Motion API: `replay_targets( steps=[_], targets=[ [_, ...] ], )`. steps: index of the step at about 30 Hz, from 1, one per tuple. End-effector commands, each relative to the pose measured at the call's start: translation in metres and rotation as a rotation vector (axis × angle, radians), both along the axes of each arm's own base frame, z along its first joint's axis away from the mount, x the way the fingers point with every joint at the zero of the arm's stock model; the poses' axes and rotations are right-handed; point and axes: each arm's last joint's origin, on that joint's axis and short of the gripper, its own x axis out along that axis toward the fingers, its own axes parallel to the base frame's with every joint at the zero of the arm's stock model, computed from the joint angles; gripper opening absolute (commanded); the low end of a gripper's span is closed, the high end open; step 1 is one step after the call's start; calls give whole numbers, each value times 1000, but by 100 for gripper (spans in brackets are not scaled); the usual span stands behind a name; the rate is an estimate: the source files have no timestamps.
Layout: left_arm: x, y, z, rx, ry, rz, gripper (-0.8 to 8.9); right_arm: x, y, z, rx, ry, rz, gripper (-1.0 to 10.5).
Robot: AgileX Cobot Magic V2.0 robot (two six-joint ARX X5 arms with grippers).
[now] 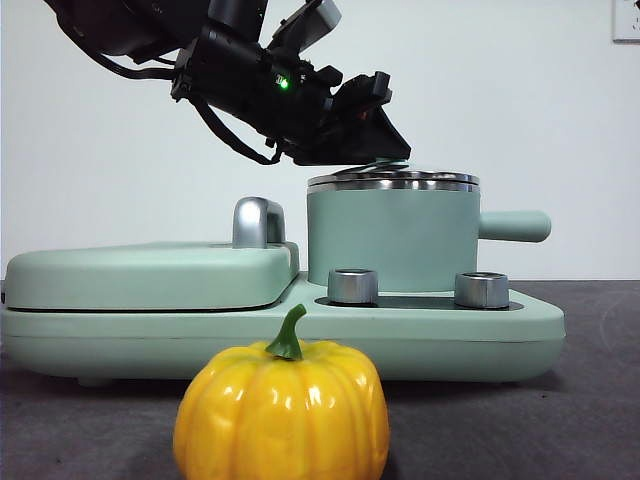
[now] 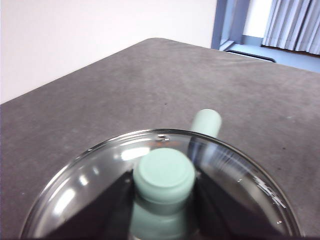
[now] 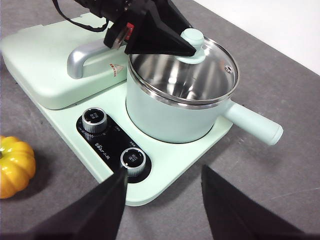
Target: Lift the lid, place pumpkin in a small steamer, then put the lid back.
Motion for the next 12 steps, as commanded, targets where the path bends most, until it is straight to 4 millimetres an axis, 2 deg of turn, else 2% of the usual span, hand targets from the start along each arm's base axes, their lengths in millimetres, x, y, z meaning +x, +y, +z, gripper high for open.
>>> replay_targets(
  steps=[1, 12],
  targets=[
    [4, -5, -1, -3, -12, 4, 6, 0, 0, 5, 10, -6, -5, 236],
    [4, -5, 0, -5, -15, 4, 6, -1, 0, 3, 5, 14, -5, 236]
  ],
)
